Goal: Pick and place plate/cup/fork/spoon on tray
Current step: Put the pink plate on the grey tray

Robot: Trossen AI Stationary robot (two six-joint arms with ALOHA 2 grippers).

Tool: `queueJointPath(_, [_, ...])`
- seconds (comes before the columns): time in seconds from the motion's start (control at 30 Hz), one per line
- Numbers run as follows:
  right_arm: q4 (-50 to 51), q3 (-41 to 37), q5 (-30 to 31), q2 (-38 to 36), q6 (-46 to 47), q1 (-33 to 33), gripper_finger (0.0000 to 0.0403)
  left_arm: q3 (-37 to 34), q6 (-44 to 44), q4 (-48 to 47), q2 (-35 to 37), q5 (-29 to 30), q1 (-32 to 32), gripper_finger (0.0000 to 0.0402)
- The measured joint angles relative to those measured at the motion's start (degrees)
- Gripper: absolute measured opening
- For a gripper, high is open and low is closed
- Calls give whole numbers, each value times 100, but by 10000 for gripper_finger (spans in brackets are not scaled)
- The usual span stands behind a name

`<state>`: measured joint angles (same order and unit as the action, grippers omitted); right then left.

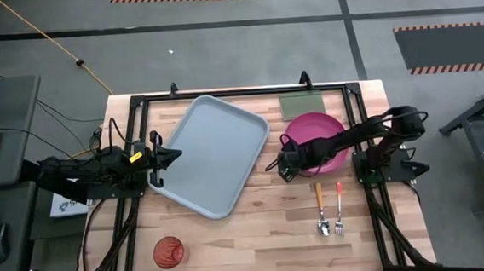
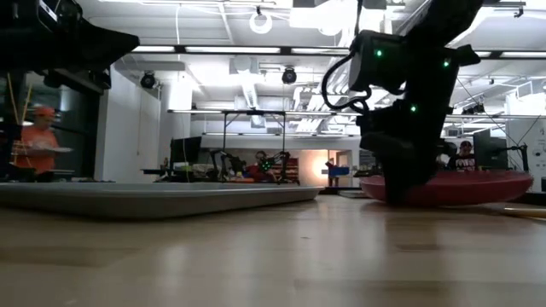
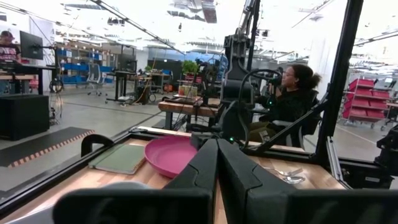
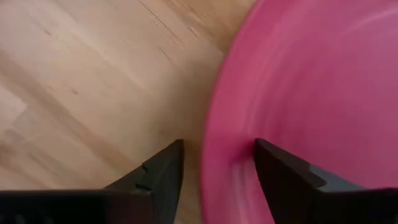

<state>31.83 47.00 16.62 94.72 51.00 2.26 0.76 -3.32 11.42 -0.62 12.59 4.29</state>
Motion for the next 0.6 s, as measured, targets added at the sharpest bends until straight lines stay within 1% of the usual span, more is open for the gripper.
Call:
queueJointPath(0.1, [-12,3,11,8,4,3,134,0,7,0,0,-1,0,3])
queueJointPath(0.23, [246,50,267,-155,-55,-2,31,0,6,-1,0,-1,0,3])
queueJointPath(0.27, [383,126,325,-213,-93,-2,17,0,4,-2,0,-1,0,3])
queueJointPath(0.33, [775,358,472,-335,-213,0,17,-1,-1,-2,0,-1,1,3])
queueJointPath(0.37, [964,533,546,-386,-369,0,18,-1,5,-2,0,-1,0,3])
queueJointPath(0.43, [1176,958,719,-445,-852,0,9,-1,-3,-2,0,1,2,3])
queueJointPath(0.5, [1051,1405,857,-430,-1647,0,4,-1,4,-2,-1,-1,1,3])
queueJointPath(0.6, [381,2107,1128,-220,-3259,-2,3,-1,-1,-4,-2,-1,2,3])
